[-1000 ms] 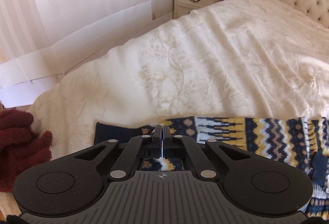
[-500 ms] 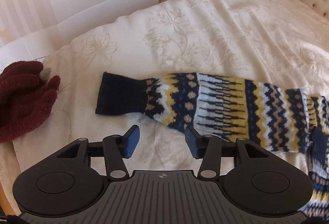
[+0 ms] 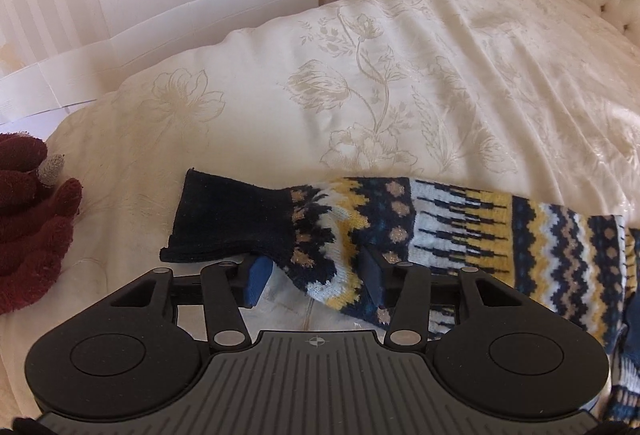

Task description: Fold small clothes

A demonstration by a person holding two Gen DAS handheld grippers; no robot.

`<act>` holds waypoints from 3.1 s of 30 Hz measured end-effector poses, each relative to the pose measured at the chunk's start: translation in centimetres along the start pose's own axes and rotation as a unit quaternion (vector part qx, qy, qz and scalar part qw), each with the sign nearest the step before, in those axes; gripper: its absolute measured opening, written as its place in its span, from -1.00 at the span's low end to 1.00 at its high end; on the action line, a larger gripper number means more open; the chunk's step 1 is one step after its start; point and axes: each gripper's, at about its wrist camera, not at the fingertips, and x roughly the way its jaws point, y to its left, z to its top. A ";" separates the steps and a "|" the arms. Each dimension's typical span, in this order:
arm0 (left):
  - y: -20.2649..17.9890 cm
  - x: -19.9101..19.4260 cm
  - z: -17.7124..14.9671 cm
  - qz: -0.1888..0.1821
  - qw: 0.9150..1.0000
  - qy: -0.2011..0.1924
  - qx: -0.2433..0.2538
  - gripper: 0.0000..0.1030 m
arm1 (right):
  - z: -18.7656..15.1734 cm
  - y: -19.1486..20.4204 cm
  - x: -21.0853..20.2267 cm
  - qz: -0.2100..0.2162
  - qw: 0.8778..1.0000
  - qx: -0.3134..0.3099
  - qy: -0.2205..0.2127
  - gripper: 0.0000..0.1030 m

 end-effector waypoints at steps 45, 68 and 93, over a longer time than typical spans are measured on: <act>-44.1 -18.0 -16.5 -0.266 0.868 -0.103 0.406 -0.34 | -1.1 -18.1 -5.3 0.002 0.996 0.084 -0.025 0.95; -29.2 -5.1 -7.9 -0.110 0.944 0.006 0.312 -0.33 | 7.3 -5.1 2.0 -0.065 0.989 -0.117 -0.060 0.94; -28.2 -2.1 -5.3 -0.099 0.962 0.041 0.250 -0.33 | 8.5 -15.6 3.1 -0.076 0.995 0.024 -0.065 0.57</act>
